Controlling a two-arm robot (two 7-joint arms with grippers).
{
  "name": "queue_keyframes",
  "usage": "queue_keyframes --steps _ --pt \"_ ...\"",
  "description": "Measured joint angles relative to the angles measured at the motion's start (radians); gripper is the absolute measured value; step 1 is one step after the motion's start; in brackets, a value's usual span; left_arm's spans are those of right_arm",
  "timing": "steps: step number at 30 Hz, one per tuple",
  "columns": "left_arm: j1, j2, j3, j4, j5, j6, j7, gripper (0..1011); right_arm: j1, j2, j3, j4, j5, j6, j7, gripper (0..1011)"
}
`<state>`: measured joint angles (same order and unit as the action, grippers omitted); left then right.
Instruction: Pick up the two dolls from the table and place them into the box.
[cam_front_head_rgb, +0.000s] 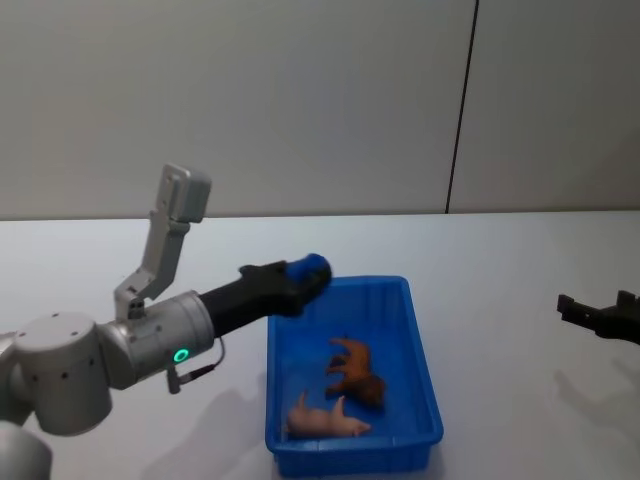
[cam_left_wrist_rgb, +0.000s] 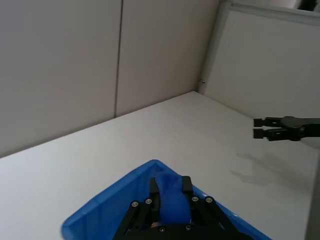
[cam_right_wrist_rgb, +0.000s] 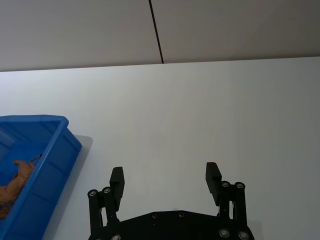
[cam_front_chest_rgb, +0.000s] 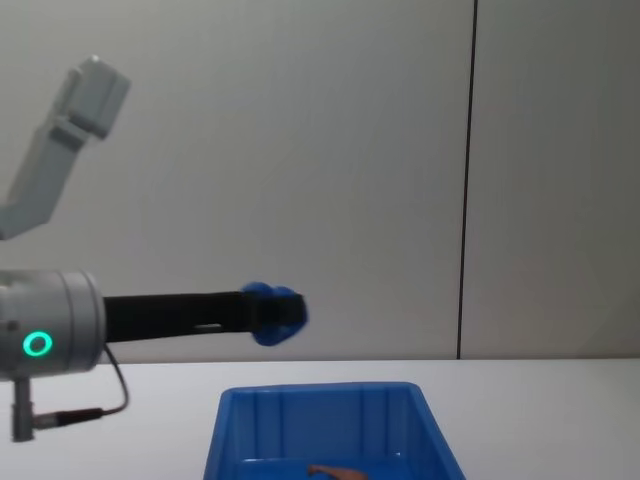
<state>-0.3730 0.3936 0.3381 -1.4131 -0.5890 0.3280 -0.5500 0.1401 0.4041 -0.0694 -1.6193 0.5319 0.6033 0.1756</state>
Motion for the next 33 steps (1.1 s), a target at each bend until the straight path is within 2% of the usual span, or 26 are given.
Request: queue_keyframes --steps 3,8,10,11,15,16,17,25,33 --pt "-0.019 -0.014 0.006 0.034 -0.009 0.009 -0.042 322 0.0 0.0 0.0 0.0 0.0 0.0 0.0 1001" --pt "-0.068 -0.05 0.024 0.123 -0.025 0.024 -0.13 488 0.0 0.0 0.0 0.0 0.0 0.0 0.0 1001" --pt "-0.079 -0.058 0.028 0.147 -0.029 0.027 -0.149 573 0.0 0.0 0.0 0.0 0.0 0.0 0.0 1001" --pt "-0.083 -0.061 0.03 0.157 -0.031 0.028 -0.161 573 0.0 0.0 0.0 0.0 0.0 0.0 0.0 1001" --pt "-0.101 -0.072 0.036 0.188 -0.036 0.031 -0.189 714 0.0 0.0 0.0 0.0 0.0 0.0 0.0 1001" --pt "-0.102 -0.073 0.036 0.191 -0.038 0.03 -0.191 770 0.0 0.0 0.0 0.0 0.0 0.0 0.0 1001" --pt "-0.103 -0.073 0.036 0.192 -0.039 0.029 -0.191 770 0.0 0.0 0.0 0.0 0.0 0.0 0.0 1001" --pt "-0.091 -0.062 0.033 0.167 -0.041 -0.003 -0.154 989 0.0 0.0 0.0 0.0 0.0 0.0 0.0 1001" --pt "-0.06 -0.04 0.023 0.104 -0.031 -0.062 -0.071 1004 0.0 0.0 0.0 0.0 0.0 0.0 0.0 1001"
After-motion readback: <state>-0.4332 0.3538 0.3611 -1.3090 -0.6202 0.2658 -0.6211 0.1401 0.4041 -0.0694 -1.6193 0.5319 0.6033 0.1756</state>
